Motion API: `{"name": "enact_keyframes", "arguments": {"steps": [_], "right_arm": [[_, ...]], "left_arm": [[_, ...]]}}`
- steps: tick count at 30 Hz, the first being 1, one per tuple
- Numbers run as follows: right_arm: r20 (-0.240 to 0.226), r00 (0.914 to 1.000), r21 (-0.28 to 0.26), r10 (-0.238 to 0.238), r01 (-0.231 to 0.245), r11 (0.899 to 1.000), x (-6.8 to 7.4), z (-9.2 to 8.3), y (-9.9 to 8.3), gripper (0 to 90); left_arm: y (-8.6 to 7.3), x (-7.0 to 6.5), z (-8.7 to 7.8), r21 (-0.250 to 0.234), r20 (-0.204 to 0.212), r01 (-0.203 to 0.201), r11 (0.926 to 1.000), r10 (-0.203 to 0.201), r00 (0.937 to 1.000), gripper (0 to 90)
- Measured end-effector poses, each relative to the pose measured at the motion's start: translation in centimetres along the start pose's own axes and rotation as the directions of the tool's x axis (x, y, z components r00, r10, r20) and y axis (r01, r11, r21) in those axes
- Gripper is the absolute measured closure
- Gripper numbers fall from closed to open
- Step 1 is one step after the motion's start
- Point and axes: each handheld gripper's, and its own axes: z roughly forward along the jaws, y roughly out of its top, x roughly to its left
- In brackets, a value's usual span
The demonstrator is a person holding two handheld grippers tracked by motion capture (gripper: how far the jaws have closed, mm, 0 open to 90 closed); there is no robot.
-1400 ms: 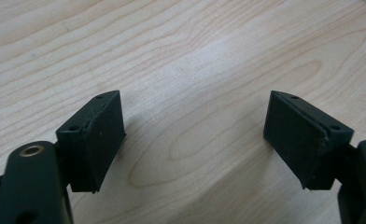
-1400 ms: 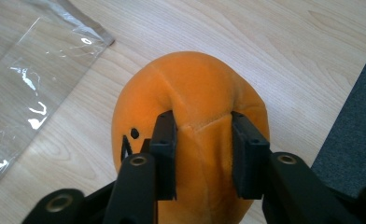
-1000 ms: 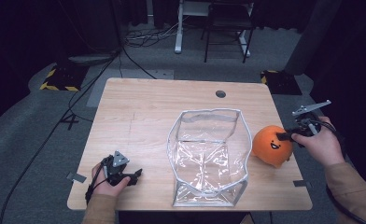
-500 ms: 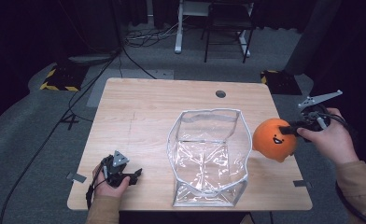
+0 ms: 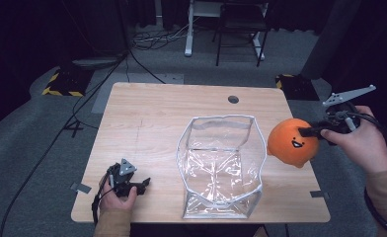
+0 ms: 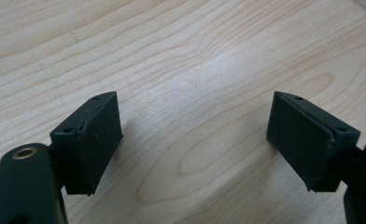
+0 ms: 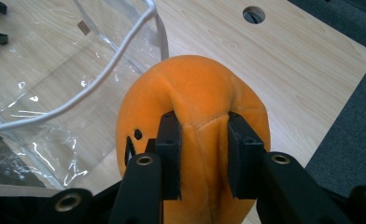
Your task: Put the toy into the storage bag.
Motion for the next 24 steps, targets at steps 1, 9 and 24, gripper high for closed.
{"name": "enact_keyframes", "arguments": {"steps": [1,9,24], "right_arm": [[-0.001,1.0,-0.001,-0.004,0.004,1.0,0.1,-0.3,0.2,70.1],[0.016,0.9991,-0.011,-0.04,0.04,0.999,0.9,-2.0,1.8,70.1],[0.014,0.9964,-0.062,-0.083,0.084,0.995,2.4,-4.7,5.1,70.3]], "left_arm": [[0.0,0.0,0.0,0.0,0.0,0.001,1.0,-0.001,1.0,17.9],[0.2,0.1,0.2,0.002,-0.005,0.004,1.0,-0.004,1.0,16.0],[0.2,0.0,0.2,0.002,-0.008,0.001,1.0,-0.001,1.0,16.6]]}}
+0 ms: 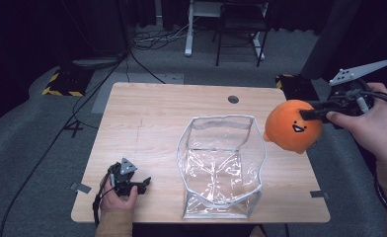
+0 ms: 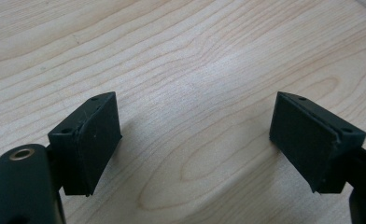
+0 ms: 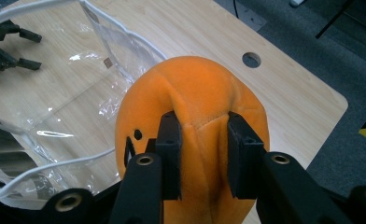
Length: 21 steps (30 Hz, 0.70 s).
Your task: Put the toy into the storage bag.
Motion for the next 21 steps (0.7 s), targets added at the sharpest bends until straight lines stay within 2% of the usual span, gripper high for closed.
{"name": "enact_keyframes", "arguments": {"steps": [8,14,17,21], "right_arm": [[0.002,0.9996,0.003,-0.027,0.027,1.0,1.0,-0.1,2.1,70.3],[-0.017,0.9982,-0.007,-0.058,0.058,0.998,2.0,0.4,4.0,70.3],[-0.032,0.9965,-0.021,-0.077,0.076,0.997,2.9,0.6,5.3,70.2],[-0.05,0.9951,-0.03,-0.085,0.083,0.996,3.5,1.0,6.1,70.3]], "left_arm": [[0.0,0.0,0.0,0.001,0.003,0.005,1.0,-0.005,1.0,16.6],[0.0,0.0,0.0,-0.002,0.001,0.002,1.0,-0.002,1.0,16.7],[0.0,0.0,0.0,-0.001,0.001,0.002,1.0,-0.002,1.0,16.7],[0.0,0.0,0.0,-0.001,0.001,0.001,1.0,-0.001,1.0,16.7]]}}
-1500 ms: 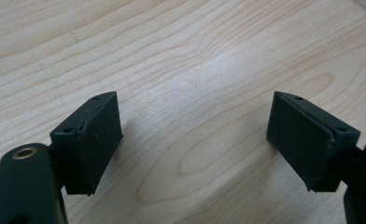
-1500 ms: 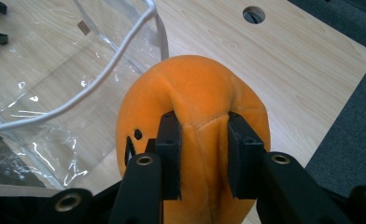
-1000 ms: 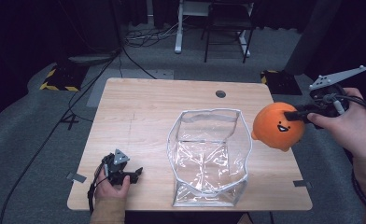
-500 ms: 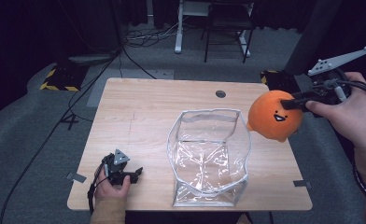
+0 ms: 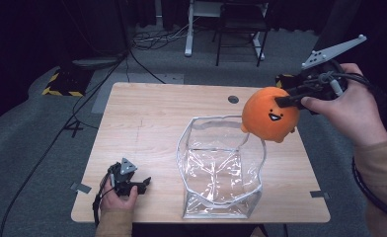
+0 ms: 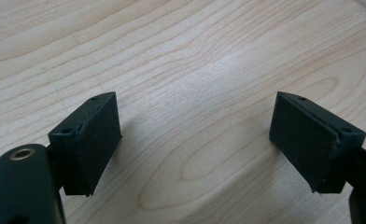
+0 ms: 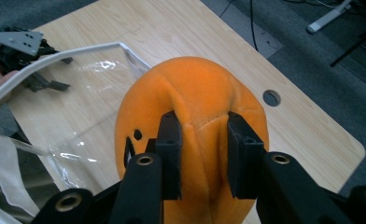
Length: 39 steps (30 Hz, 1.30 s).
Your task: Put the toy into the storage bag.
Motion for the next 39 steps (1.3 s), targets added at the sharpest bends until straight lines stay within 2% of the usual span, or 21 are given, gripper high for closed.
{"name": "enact_keyframes", "arguments": {"steps": [7,11,15,20,28,36,39], "right_arm": [[-0.042,0.9988,-0.004,-0.026,0.026,1.0,1.0,1.8,2.1,70.2],[-0.073,0.9949,0.005,-0.07,0.07,0.998,2.5,3.5,3.6,70.2],[-0.092,0.9913,0.007,-0.094,0.095,0.995,3.5,4.9,4.5,70.2],[-0.113,0.9882,0.015,-0.103,0.105,0.994,4.2,6.3,5.1,70.2],[-0.164,0.9795,0.025,-0.117,0.123,0.992,5.4,9.5,5.1,70.3],[-0.179,0.9725,0.005,-0.149,0.152,0.988,6.4,12.3,4.3,70.4],[-0.186,0.9711,0.01,-0.149,0.154,0.988,6.6,12.7,4.0,70.4]], "left_arm": [[0.0,0.0,0.0,0.001,0.0,0.001,1.0,-0.001,1.0,16.7],[0.0,0.0,0.0,0.0,0.0,0.001,1.0,-0.001,1.0,16.7],[0.0,0.0,0.0,-0.003,-0.001,-0.002,1.0,0.002,1.0,17.2],[0.0,0.0,0.0,-0.002,-0.001,-0.004,1.0,0.004,1.0,17.5],[0.0,0.0,0.0,-0.001,0.001,-0.001,1.0,0.001,1.0,17.5],[0.0,0.0,0.0,-0.003,0.0,-0.001,1.0,0.001,1.0,17.5],[0.0,0.0,0.0,-0.002,0.0,-0.002,1.0,0.002,1.0,17.5]]}}
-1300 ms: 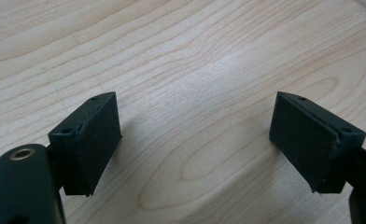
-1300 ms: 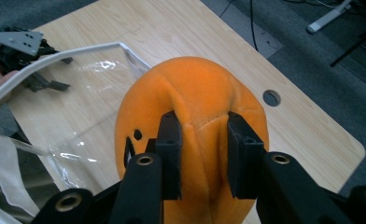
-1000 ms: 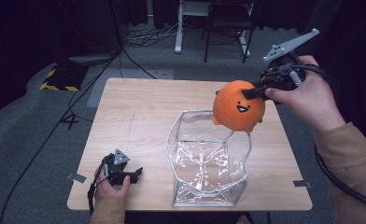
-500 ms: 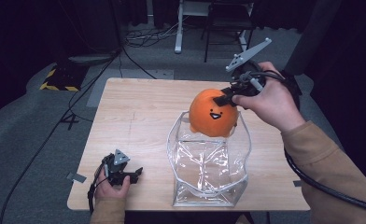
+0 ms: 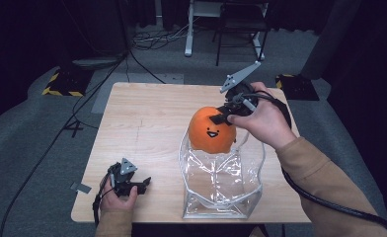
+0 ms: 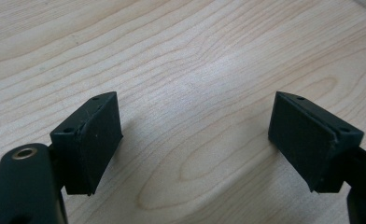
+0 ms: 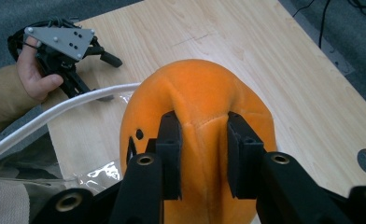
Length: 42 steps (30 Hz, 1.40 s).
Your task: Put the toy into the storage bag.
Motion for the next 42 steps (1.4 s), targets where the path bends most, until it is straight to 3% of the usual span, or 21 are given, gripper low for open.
{"name": "enact_keyframes", "arguments": {"steps": [15,30,37,42], "right_arm": [[-0.035,0.999,0.08,-0.028,0.031,0.996,1.2,5.0,-1.2,70.4],[-0.045,0.9987,0.129,-0.025,0.031,0.991,0.4,8.3,-2.5,69.9],[-0.065,0.9976,0.175,-0.024,0.035,0.984,0.2,10.5,-3.4,68.4],[-0.072,0.9973,0.19,-0.016,0.029,0.981,0.0,11.1,-3.8,67.8]], "left_arm": [[0.0,0.0,0.0,0.001,0.001,-0.001,1.0,0.001,1.0,17.5],[0.0,0.0,0.0,0.002,0.002,0.0,1.0,0.0,1.0,17.4],[0.0,0.0,0.0,0.001,0.004,0.0,1.0,0.0,1.0,17.4],[0.0,0.0,0.0,0.001,0.005,0.0,1.0,0.0,1.0,17.3]]}}
